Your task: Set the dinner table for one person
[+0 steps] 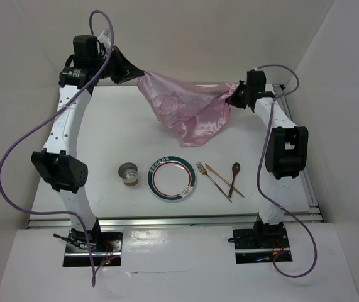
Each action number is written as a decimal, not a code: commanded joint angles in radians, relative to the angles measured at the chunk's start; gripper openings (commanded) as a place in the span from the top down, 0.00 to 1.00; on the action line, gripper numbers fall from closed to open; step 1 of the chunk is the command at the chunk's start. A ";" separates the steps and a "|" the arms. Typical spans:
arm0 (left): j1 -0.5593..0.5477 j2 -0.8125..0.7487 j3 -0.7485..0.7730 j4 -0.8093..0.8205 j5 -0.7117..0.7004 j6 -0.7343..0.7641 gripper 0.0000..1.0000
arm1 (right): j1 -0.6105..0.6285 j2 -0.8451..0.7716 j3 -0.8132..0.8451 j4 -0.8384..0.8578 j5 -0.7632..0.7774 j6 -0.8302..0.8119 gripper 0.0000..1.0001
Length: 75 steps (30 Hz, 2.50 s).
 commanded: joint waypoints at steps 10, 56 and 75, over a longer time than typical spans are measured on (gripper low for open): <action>-0.049 0.195 -0.036 0.129 -0.173 -0.049 1.00 | -0.005 0.298 0.528 -0.280 -0.017 -0.152 0.00; 0.023 -0.021 -0.083 0.020 -0.183 0.041 1.00 | -0.017 -0.286 -0.117 -0.032 -0.007 -0.017 1.00; 0.081 -0.455 -0.113 -0.175 -0.244 0.109 1.00 | -0.017 -0.719 -0.002 -0.188 0.037 -0.117 1.00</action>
